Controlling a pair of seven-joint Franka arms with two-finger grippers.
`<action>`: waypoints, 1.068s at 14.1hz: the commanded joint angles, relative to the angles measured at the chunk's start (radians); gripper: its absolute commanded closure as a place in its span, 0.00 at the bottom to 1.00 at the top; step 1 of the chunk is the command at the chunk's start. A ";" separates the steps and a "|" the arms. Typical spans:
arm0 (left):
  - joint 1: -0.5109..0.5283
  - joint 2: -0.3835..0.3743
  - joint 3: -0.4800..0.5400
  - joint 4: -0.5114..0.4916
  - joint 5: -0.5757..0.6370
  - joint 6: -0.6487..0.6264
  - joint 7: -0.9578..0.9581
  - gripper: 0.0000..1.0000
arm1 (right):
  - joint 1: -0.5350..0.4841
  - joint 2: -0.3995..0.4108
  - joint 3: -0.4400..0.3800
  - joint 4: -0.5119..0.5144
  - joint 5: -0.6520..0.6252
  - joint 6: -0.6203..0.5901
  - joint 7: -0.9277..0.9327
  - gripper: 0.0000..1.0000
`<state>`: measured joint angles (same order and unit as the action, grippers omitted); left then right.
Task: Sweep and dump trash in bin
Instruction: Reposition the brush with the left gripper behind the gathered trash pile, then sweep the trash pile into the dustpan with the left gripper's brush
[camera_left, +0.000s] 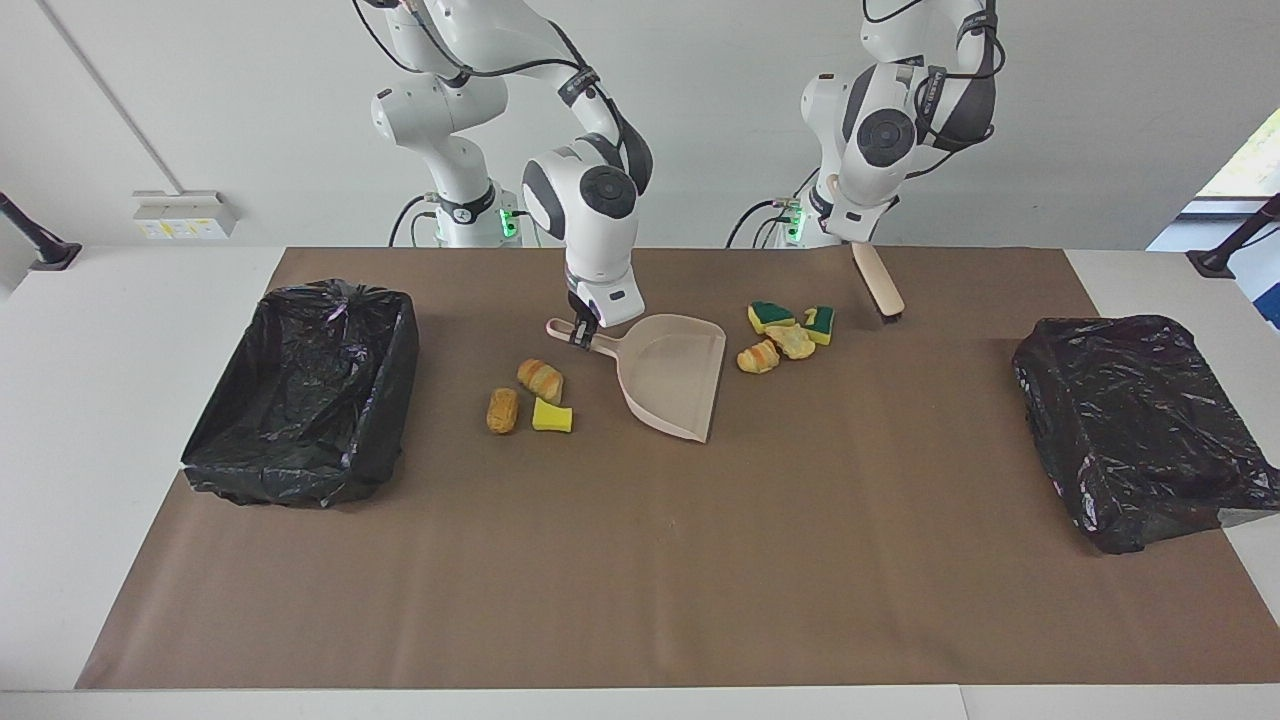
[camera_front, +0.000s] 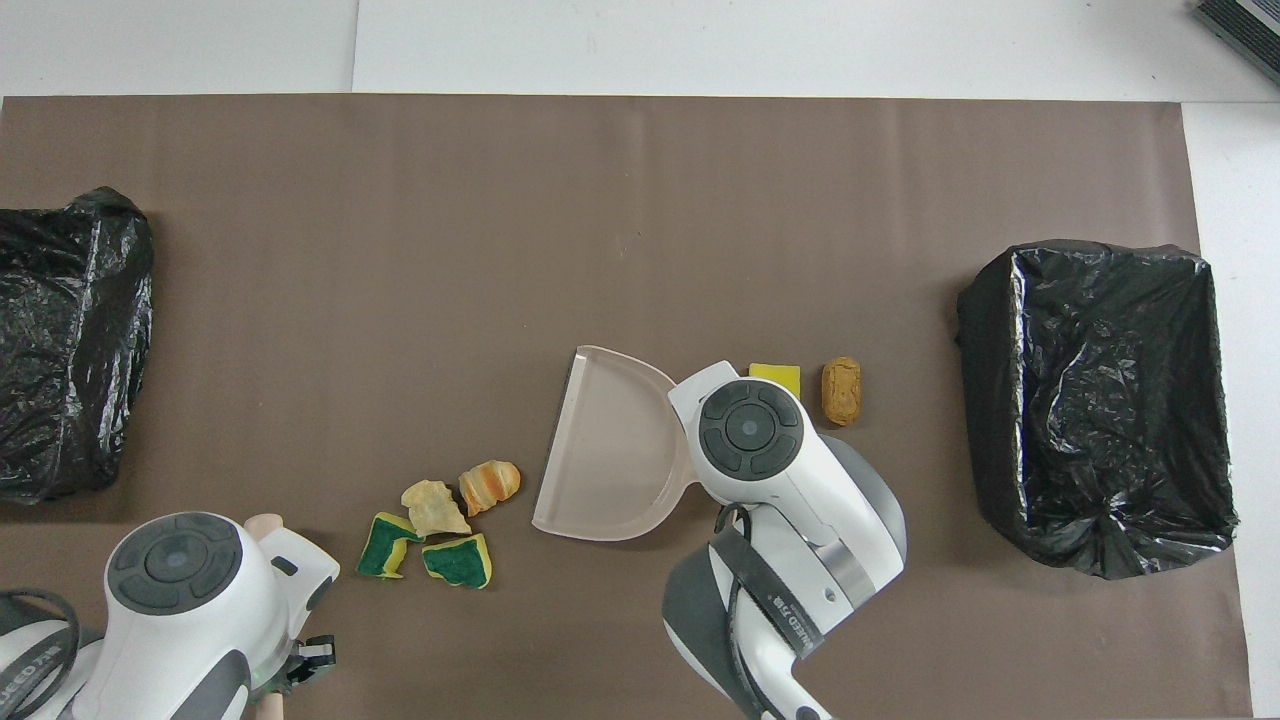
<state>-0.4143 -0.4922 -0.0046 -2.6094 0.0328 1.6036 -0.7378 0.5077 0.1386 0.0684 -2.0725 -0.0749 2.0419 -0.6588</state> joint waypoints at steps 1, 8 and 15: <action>-0.076 -0.011 0.009 -0.041 -0.075 0.073 -0.176 1.00 | -0.002 -0.001 0.002 -0.014 -0.019 0.015 -0.027 1.00; -0.222 0.147 0.009 -0.023 -0.238 0.364 -0.468 1.00 | -0.002 -0.001 0.002 -0.012 -0.019 0.011 -0.025 1.00; -0.210 0.447 0.009 0.265 -0.304 0.476 -0.416 1.00 | -0.002 -0.001 0.002 -0.012 -0.019 0.011 -0.027 1.00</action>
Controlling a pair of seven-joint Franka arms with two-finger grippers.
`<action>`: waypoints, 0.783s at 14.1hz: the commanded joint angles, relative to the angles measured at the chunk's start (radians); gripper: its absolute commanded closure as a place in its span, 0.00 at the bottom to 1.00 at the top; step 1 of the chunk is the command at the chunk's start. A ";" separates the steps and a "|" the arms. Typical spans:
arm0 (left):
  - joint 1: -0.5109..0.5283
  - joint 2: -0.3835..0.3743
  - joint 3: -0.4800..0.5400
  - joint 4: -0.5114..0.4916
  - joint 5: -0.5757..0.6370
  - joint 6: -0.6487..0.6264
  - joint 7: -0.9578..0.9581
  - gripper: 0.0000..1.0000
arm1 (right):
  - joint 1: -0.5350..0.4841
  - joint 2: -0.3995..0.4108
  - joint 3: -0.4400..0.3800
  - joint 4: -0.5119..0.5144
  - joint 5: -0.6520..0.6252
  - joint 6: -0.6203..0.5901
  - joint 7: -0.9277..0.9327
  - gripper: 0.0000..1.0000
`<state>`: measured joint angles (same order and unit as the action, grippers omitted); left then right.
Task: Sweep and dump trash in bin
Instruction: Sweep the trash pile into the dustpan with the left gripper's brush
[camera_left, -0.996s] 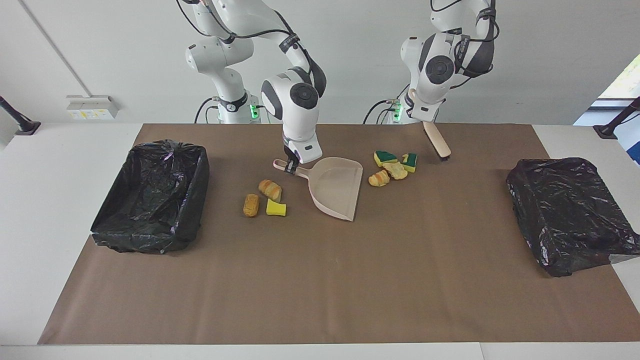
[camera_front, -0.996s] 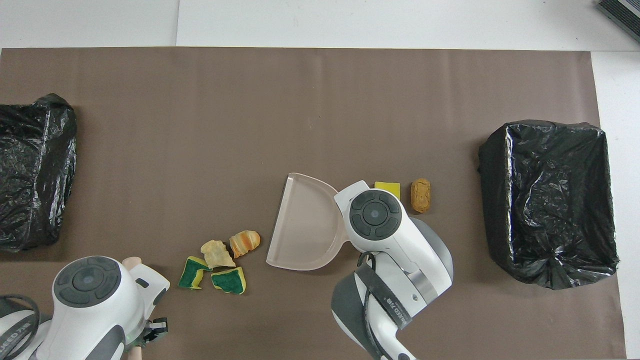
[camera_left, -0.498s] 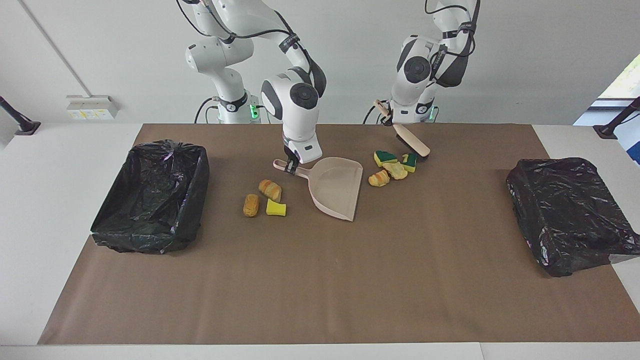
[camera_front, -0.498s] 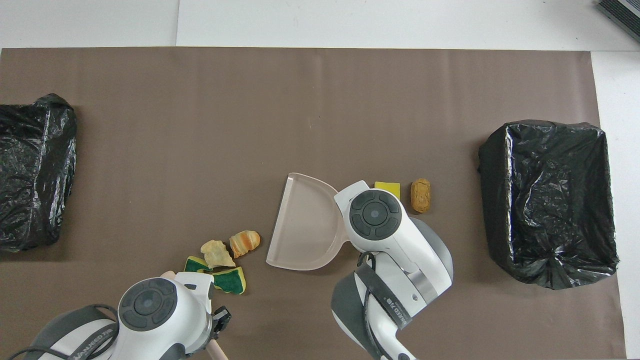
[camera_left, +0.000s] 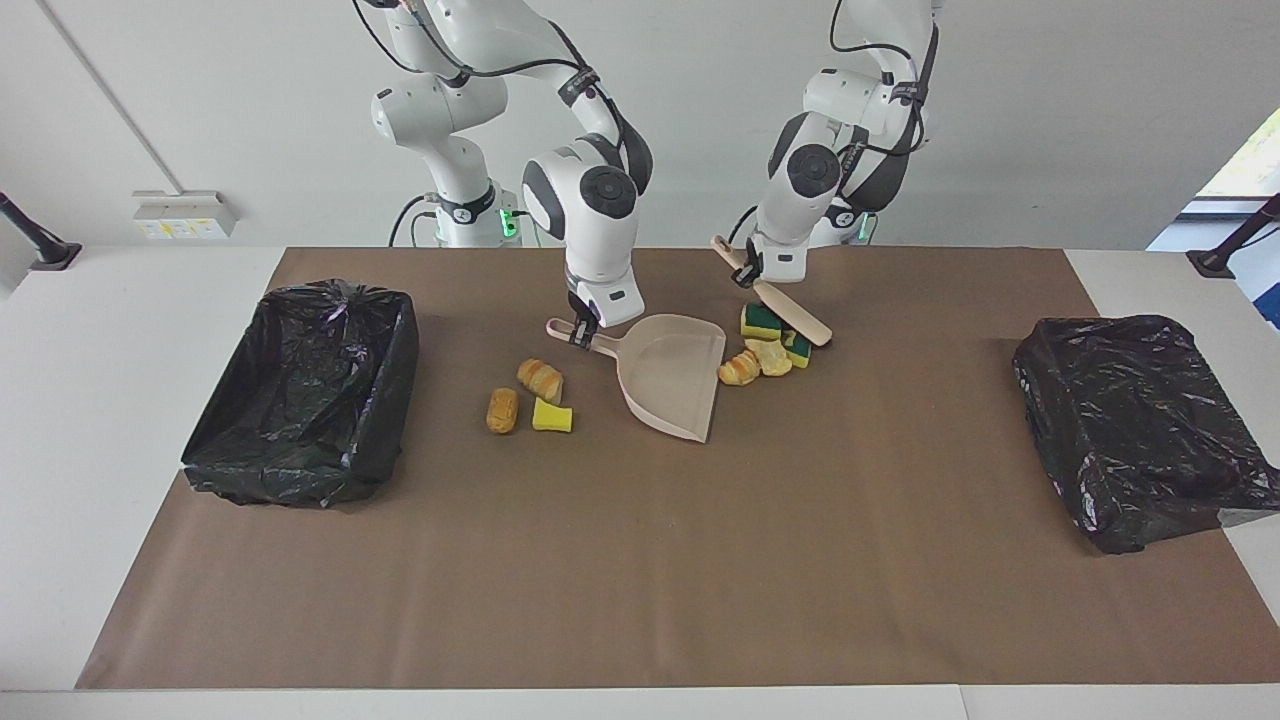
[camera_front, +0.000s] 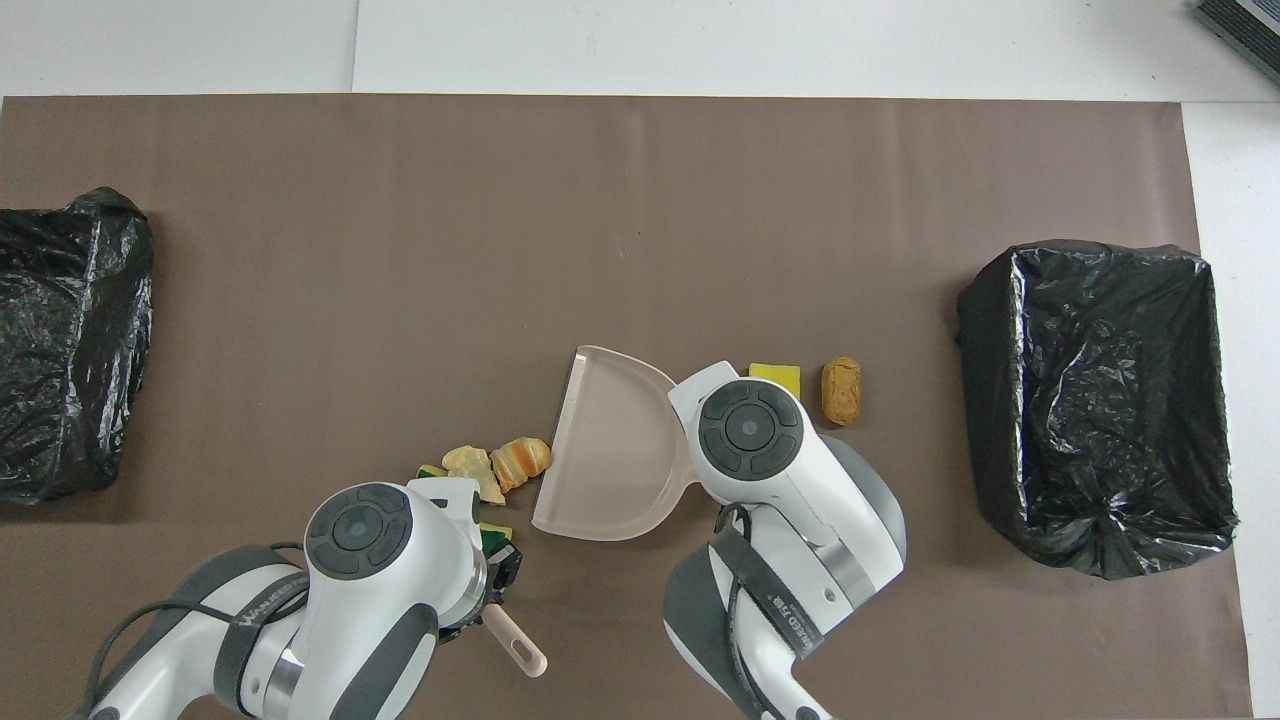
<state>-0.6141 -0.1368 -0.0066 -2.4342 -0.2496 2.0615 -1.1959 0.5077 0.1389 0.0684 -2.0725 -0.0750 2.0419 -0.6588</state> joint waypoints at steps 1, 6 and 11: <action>-0.009 0.108 0.011 0.119 -0.022 0.022 0.106 1.00 | -0.002 -0.001 0.002 -0.012 -0.019 0.011 -0.027 1.00; -0.079 0.123 0.010 0.135 -0.022 0.109 0.476 1.00 | -0.003 -0.001 0.002 -0.012 -0.019 0.011 -0.027 1.00; -0.168 0.121 -0.007 0.167 -0.020 0.108 0.648 1.00 | -0.003 -0.001 0.002 -0.012 -0.019 0.011 -0.027 1.00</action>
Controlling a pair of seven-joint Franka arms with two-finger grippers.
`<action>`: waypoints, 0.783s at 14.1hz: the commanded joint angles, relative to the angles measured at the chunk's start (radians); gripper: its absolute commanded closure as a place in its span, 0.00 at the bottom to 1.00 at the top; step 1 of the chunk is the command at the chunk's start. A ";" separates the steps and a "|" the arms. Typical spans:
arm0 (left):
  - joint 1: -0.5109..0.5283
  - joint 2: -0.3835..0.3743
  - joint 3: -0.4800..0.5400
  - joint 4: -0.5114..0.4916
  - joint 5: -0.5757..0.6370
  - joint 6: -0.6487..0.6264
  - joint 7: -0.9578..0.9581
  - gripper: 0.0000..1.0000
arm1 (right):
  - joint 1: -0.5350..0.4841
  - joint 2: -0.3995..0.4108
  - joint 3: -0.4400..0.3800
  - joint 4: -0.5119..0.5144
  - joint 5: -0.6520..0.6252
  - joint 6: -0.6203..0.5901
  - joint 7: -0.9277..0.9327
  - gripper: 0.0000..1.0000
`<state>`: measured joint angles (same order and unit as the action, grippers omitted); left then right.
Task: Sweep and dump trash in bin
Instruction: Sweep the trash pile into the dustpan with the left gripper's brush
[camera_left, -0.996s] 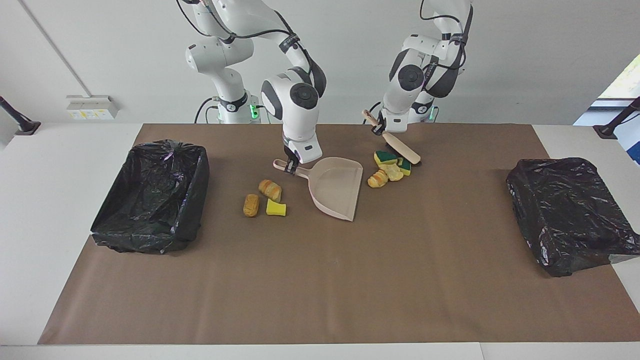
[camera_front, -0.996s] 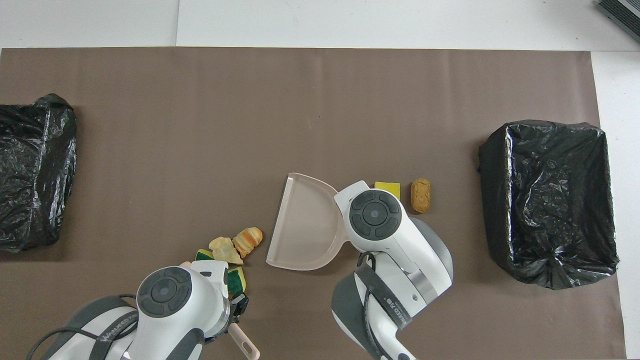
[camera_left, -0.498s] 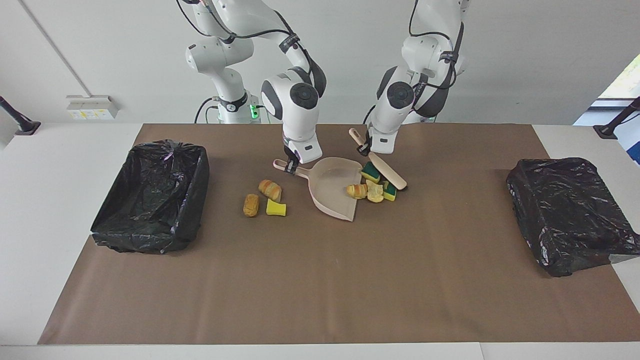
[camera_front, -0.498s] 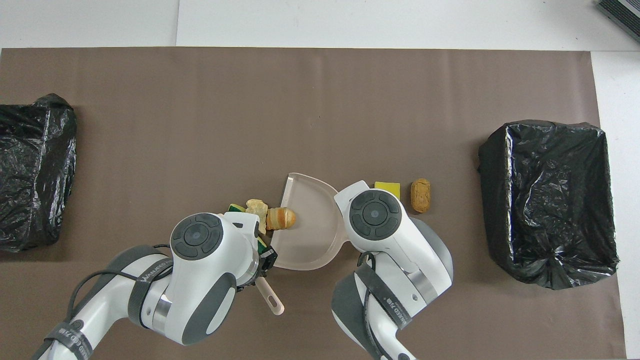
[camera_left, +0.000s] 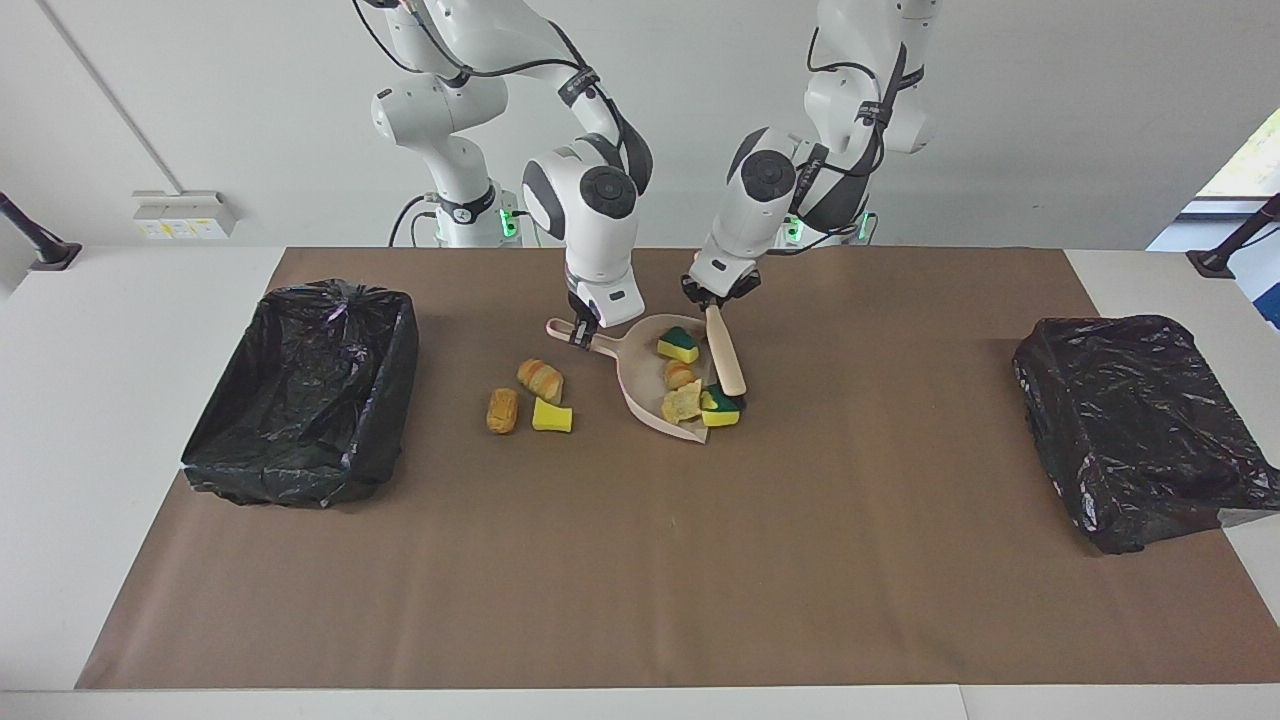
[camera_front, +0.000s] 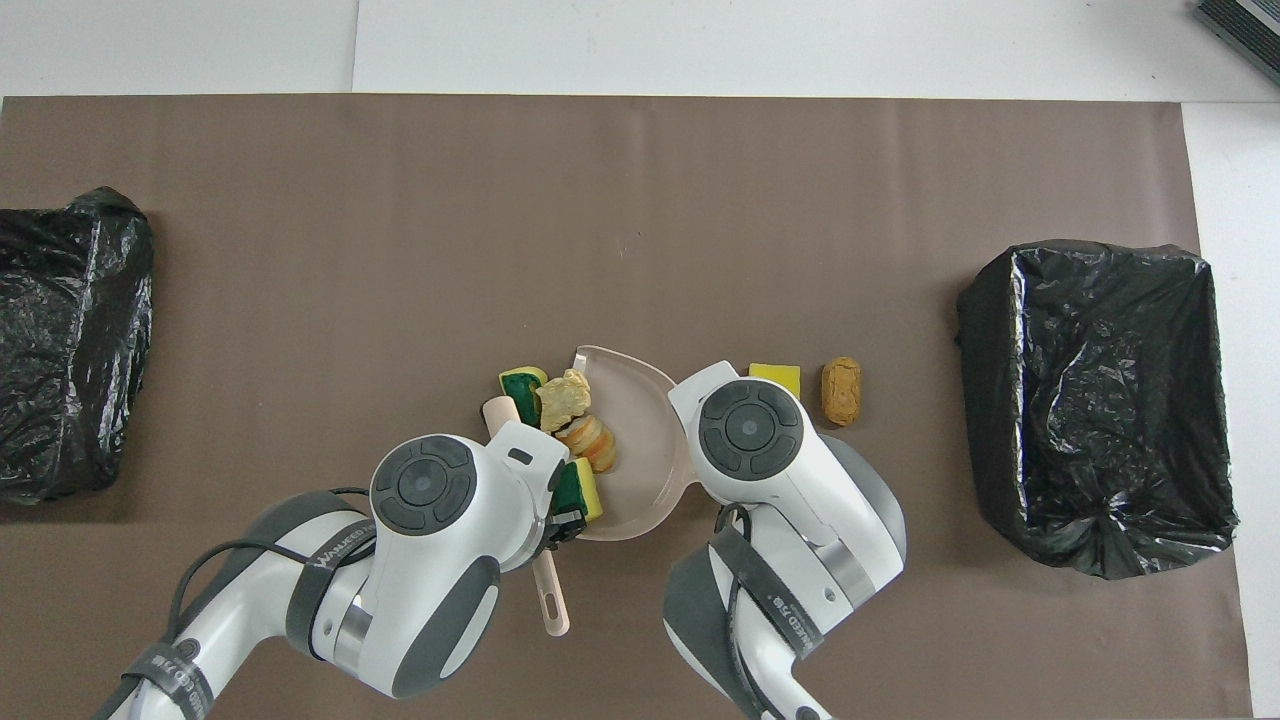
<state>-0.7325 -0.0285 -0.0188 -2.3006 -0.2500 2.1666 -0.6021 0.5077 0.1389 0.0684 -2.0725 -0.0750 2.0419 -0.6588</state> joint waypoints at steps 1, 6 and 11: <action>-0.070 0.015 0.005 0.049 -0.014 -0.014 0.056 1.00 | -0.003 -0.001 0.002 -0.012 -0.019 0.011 -0.027 1.00; -0.065 -0.025 0.022 0.075 0.060 -0.180 0.071 1.00 | -0.003 -0.001 0.002 -0.012 -0.019 0.011 -0.027 1.00; -0.038 -0.100 0.023 0.061 0.069 -0.352 0.079 1.00 | -0.003 0.001 0.002 -0.012 -0.019 0.011 -0.027 1.00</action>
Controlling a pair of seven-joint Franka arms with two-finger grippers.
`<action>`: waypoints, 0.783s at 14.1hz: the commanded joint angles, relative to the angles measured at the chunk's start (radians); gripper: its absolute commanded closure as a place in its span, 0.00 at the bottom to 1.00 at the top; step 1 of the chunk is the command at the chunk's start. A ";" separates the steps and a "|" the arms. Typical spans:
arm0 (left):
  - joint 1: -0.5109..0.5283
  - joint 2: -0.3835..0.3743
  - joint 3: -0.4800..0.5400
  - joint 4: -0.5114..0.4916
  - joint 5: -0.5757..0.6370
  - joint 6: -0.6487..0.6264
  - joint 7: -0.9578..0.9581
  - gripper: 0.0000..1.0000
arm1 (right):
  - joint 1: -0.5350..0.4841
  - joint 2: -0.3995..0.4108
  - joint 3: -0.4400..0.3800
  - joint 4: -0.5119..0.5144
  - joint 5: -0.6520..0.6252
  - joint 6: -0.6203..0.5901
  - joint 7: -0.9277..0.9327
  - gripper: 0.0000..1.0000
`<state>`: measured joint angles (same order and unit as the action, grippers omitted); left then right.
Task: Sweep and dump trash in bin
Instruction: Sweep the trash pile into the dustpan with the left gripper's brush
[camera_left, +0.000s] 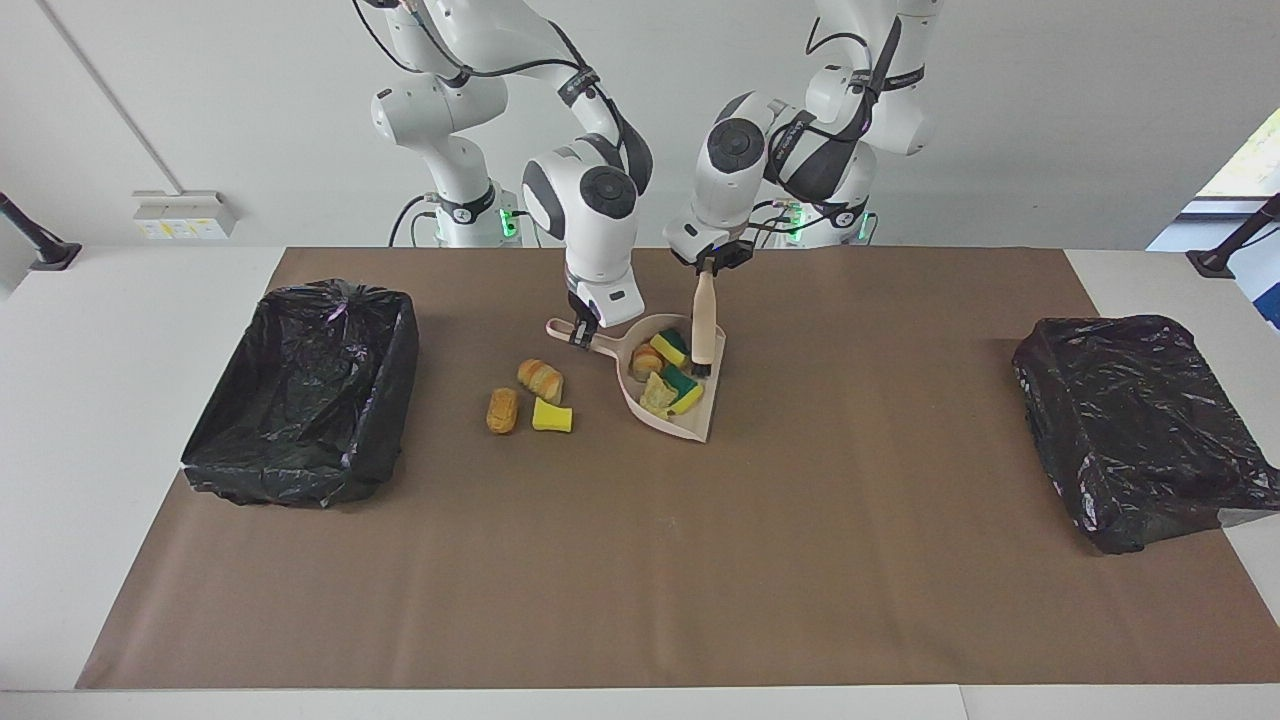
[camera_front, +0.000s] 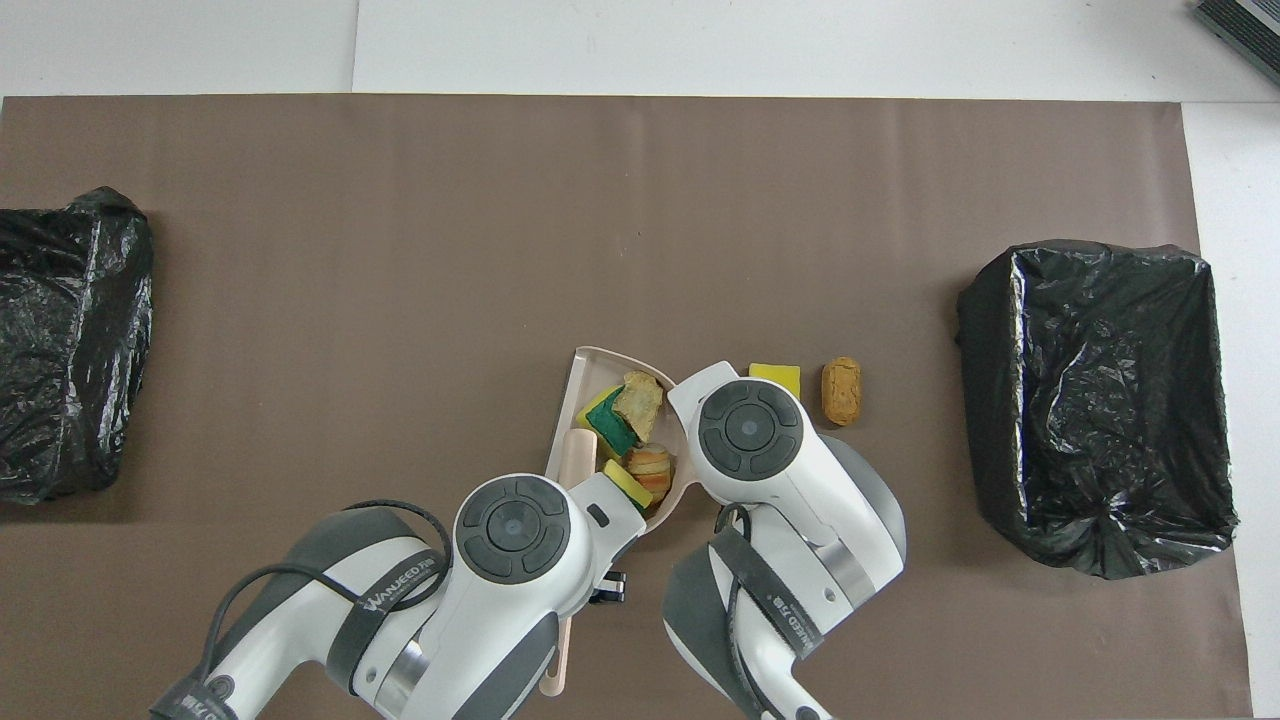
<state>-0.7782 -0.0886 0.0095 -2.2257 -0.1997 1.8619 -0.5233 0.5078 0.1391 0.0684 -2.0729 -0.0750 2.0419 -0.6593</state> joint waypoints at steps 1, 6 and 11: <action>0.011 -0.054 -0.005 -0.017 0.019 -0.070 -0.001 1.00 | -0.003 -0.001 0.002 -0.012 -0.019 0.011 -0.026 1.00; 0.017 -0.135 -0.034 -0.078 0.049 -0.104 -0.162 1.00 | -0.003 0.001 0.002 -0.012 -0.019 0.011 -0.026 1.00; 0.016 -0.325 -0.189 -0.314 0.049 0.084 -0.315 1.00 | -0.003 0.001 0.002 -0.012 -0.019 0.011 -0.026 1.00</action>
<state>-0.7640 -0.2693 -0.1162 -2.3893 -0.1683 1.8453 -0.7540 0.5077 0.1391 0.0684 -2.0730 -0.0751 2.0419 -0.6593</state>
